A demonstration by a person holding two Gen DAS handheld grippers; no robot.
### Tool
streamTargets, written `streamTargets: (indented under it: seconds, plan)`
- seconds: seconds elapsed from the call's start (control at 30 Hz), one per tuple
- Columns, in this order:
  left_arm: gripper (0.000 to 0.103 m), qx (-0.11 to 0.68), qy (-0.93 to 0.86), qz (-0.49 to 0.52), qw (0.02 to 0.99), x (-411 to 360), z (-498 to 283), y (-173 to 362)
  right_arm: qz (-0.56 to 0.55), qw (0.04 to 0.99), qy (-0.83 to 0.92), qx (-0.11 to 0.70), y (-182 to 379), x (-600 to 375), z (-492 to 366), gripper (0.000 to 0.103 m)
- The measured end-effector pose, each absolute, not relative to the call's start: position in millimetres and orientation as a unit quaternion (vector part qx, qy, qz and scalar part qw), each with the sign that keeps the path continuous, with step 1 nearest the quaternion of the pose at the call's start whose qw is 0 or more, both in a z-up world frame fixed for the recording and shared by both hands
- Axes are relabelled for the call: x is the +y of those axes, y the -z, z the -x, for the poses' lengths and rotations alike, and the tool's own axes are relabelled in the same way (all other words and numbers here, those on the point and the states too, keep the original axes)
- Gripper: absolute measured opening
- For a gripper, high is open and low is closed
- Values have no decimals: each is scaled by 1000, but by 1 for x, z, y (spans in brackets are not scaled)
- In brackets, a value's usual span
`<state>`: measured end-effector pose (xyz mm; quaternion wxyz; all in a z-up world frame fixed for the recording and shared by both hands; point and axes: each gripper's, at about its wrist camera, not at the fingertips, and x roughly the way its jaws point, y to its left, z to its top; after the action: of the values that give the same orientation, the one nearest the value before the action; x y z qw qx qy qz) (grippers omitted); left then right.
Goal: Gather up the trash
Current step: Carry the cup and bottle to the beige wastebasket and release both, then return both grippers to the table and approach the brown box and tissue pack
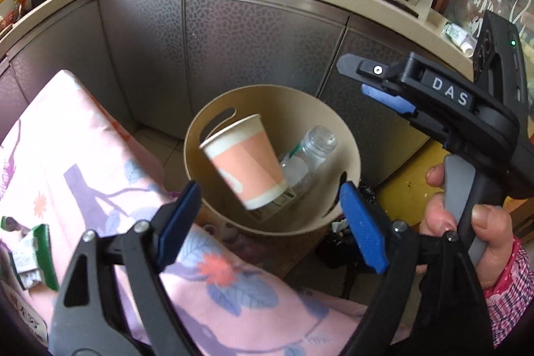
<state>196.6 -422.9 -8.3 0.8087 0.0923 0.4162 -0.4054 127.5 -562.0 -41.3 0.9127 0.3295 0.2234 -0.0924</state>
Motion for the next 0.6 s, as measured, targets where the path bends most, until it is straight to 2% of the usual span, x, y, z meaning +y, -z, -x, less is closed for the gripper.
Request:
streamTargets:
  seconds: [0.07,0.1,0.17,0.27,0.6]
  plan:
    - [82,393,413,-74,818,-395,-177,-12,-322,921,90,199,21,-548,-112,56]
    - [82,381,415,-66,824,-378,-167,-21,-315,927,91,185,10,-537,-102,60]
    - [82,361,412,-52,835,-338,-144,-34,-322,929,87,160,0,-512,-79,98]
    - [82,340,379,-44,859,-275,-108,-40,-370,920,42,123,6,-478,-45,98]
    - [82,354,229,-23,906,-95,-27,-15,-313,927,-7,207,26,-338,-17,97]
